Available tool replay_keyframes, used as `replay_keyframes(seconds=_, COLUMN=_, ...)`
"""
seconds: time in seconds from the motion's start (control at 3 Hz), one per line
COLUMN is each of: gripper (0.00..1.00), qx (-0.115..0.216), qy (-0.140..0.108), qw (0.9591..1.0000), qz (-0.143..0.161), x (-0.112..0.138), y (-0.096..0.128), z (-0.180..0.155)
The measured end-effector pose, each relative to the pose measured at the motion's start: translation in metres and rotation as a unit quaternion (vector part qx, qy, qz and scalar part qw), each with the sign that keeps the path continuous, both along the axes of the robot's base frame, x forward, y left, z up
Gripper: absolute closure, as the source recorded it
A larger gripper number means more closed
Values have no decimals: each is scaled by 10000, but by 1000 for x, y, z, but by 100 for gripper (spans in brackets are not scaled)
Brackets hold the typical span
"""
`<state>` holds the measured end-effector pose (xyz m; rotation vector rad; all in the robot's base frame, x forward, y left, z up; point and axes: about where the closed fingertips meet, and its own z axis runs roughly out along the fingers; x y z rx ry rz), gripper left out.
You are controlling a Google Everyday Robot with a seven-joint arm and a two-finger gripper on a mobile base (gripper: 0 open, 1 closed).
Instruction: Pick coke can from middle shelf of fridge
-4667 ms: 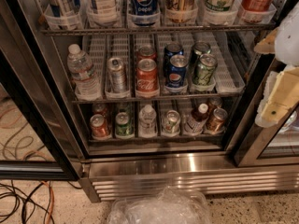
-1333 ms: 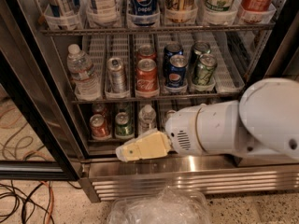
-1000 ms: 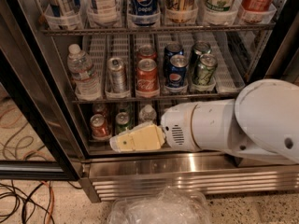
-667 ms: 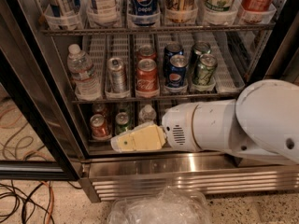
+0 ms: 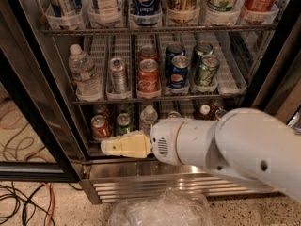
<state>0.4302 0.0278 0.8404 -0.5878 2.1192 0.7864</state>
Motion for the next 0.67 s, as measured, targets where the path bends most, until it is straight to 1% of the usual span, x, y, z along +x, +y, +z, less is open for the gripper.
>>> replay_keyframes(seconds=0.33, gripper=0, qx=172, qy=13, qw=9985, qz=-527, x=3, y=18, z=-18)
replay_keyframes(seconds=0.67, gripper=0, qx=132, qy=-142, qw=9952, qz=-962, x=11, y=33, z=-28)
